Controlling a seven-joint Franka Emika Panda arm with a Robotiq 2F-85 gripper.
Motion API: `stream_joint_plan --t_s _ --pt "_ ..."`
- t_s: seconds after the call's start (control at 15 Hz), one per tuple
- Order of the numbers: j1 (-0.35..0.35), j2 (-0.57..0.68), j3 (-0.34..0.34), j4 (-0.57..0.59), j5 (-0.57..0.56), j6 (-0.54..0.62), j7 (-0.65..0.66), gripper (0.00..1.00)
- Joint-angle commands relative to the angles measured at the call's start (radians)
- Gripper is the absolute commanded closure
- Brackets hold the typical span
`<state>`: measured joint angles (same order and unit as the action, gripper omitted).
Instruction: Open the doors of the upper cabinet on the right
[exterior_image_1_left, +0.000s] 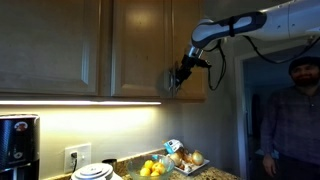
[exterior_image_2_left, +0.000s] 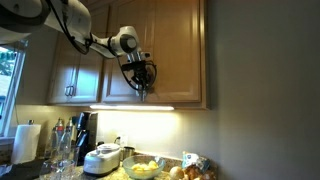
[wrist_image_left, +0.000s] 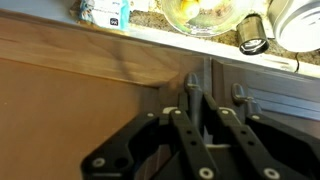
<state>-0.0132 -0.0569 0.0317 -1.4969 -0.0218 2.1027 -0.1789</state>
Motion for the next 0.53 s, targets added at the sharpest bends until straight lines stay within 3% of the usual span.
stream_joint_plan --t_s 0.0,0.47 --pt "-0.004 -0.128 -0.008 -0.127 -0.010 0.022 -0.091 0.93" --pt "-0.017 -0.375 -0.076 -0.368 -0.047 -0.001 -0.148 0.93"
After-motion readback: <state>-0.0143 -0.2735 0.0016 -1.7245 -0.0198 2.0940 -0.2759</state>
